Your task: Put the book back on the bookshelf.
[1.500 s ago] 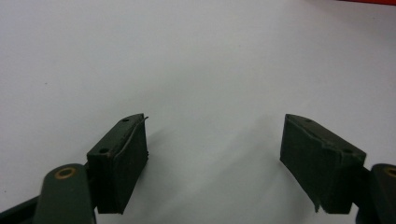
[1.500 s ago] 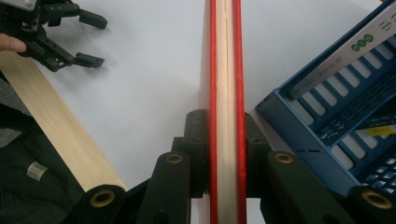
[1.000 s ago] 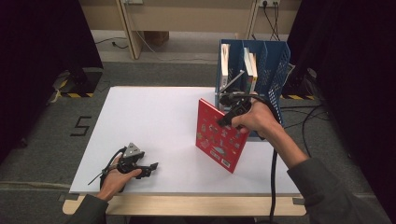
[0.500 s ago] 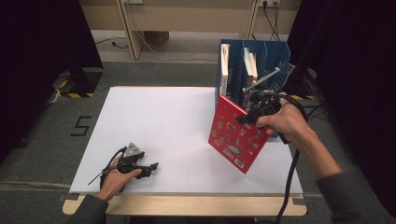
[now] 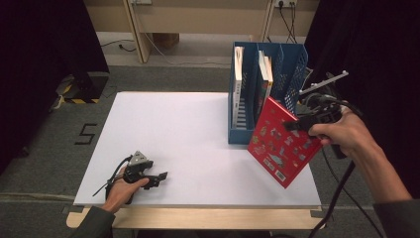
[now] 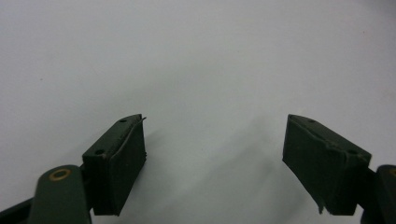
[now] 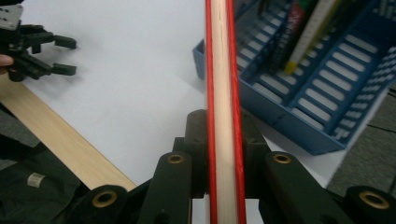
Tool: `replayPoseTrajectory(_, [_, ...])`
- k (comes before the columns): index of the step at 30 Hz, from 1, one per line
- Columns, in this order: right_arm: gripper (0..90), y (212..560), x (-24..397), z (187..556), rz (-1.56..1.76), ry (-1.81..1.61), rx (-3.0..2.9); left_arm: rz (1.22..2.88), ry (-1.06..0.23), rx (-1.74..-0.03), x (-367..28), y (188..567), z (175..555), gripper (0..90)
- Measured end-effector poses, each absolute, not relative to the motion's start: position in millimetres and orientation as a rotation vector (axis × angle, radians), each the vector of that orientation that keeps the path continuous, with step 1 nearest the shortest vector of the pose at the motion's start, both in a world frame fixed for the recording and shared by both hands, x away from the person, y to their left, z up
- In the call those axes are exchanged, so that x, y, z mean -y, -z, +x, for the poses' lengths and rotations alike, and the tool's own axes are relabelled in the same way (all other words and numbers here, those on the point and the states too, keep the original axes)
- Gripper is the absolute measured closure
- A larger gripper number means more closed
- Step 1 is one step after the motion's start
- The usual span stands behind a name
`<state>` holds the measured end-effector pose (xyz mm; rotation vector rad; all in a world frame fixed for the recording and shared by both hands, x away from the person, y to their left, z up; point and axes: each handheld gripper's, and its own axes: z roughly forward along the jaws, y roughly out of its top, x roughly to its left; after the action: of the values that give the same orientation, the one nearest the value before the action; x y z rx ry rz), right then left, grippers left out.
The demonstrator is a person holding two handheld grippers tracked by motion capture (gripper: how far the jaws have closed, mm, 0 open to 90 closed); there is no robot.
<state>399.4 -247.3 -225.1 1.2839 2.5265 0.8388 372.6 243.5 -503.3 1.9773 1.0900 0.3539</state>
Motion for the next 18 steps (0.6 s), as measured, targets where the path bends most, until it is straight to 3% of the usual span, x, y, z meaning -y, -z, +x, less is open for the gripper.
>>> replayPoseTrajectory(18, [79.1, 190, 294, 404, 1.389, -0.907, -2.344, 1.977, -0.354, -1.091, -243, 503, 373, 20.2])
